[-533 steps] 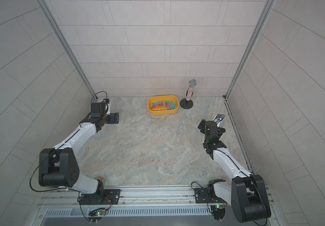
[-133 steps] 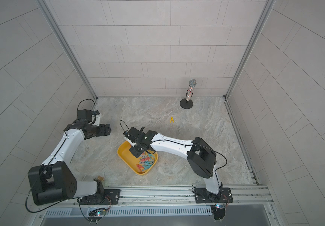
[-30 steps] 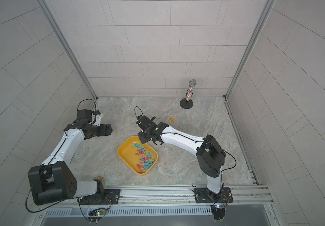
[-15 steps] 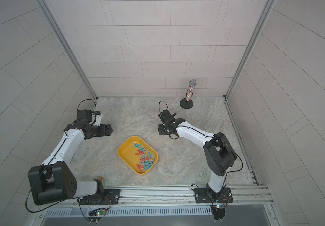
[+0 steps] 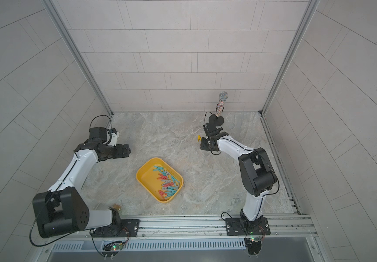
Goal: Take the clothespins out of the storage box
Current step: Place the clothespin at the center of the board.
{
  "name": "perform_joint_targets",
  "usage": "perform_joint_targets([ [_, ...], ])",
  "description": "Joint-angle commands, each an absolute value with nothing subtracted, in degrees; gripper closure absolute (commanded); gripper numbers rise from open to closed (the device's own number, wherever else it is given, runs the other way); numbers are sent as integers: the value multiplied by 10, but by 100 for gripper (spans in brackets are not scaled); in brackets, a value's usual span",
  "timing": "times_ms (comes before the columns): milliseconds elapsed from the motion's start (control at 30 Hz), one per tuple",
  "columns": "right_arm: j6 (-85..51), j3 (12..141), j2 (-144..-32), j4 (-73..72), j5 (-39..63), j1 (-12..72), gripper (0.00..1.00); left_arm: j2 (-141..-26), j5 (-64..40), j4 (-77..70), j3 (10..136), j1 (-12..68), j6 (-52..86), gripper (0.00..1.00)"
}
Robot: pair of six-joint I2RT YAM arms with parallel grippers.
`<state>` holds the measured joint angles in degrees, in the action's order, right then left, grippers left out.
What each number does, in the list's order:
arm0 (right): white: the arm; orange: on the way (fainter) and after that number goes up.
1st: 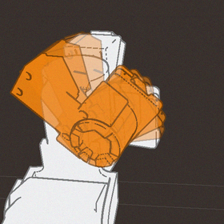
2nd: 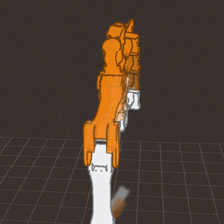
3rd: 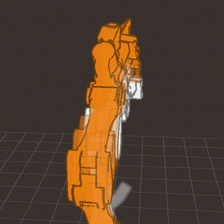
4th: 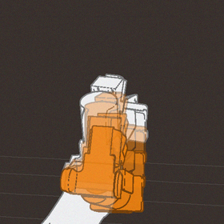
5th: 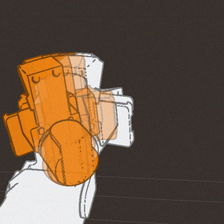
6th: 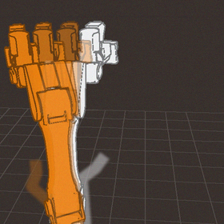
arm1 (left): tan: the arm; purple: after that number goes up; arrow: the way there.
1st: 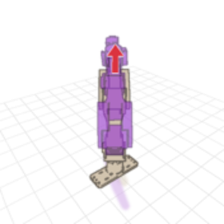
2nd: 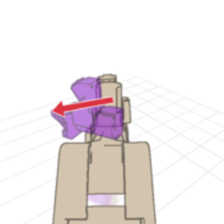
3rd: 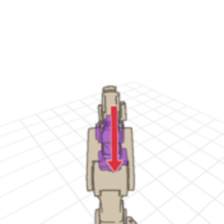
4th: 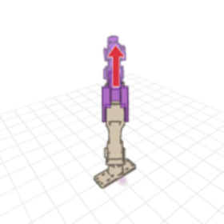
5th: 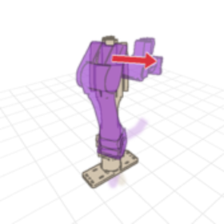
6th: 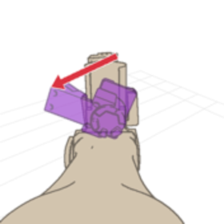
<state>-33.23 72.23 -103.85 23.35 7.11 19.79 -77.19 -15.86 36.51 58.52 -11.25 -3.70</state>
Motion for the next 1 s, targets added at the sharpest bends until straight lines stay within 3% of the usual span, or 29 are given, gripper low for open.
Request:
perform_joint_targets([
  [0,-320,742,-1067,228,67,183,100,-763,-162,371,581,-117,-45,0],
  [733,-296,864,-1220,225,48,154,100,-756,-161,373,582,-117,-43,0],
  [967,-298,888,-1239,228,49,152,94,-756,-160,373,583,-117,-44,0],
])
